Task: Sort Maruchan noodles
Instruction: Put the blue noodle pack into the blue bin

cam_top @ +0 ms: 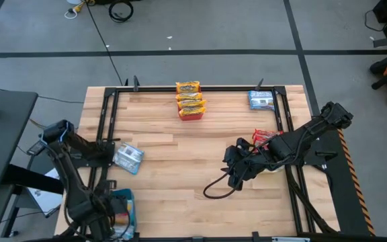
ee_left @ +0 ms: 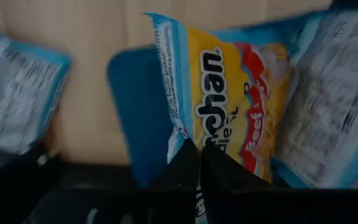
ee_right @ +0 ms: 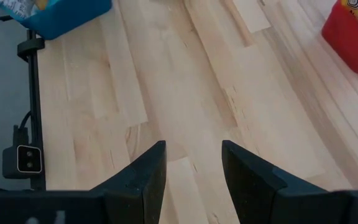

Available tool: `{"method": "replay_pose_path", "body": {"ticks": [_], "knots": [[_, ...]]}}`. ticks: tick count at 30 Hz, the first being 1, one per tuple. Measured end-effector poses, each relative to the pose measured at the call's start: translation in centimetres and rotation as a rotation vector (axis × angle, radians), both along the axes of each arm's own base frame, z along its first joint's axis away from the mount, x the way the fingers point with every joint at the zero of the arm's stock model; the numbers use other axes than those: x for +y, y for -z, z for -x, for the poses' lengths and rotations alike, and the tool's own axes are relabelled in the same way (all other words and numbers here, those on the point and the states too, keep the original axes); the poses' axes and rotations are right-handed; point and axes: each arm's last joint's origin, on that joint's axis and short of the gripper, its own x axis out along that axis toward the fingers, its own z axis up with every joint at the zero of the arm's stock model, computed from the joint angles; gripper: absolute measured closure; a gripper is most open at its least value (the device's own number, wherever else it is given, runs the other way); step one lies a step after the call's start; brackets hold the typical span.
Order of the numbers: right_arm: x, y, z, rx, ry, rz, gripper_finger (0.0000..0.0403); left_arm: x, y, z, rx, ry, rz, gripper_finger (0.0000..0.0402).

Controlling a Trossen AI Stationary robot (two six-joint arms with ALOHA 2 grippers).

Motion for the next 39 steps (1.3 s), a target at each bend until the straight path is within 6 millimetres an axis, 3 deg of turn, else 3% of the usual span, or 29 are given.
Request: {"method": "replay_pose_path", "body": {"ticks": [11,18,23,31,39], "knots": [[0.0,0.0,0.0,0.003,-0.005,-0.003,0.0242,-1.1,1.0,-0.5,0.013,-0.101,0.040,0.0390],[0.1,0.0,0.0,0.018,-0.037,-0.017,0.0242,-1.4,-0.8,-1.2,0.036,-0.121,0.105,0.0388],[-0.3,0.0,-0.2,0.022,-0.039,-0.012,0.0242,-1.1,-2.3,-1.9,-0.107,-0.202,0.108,0.0387],[-0.4,0.0,-0.2,0.023,-0.045,-0.010,0.0242,-3.4,-0.2,-0.8,-0.209,-0.203,0.028,0.0389],[-0.4,0.0,-0.2,0.022,-0.053,-0.003,0.0242,-3.8,0.5,-1.5,-0.351,-0.291,0.000,0.0389]]}}
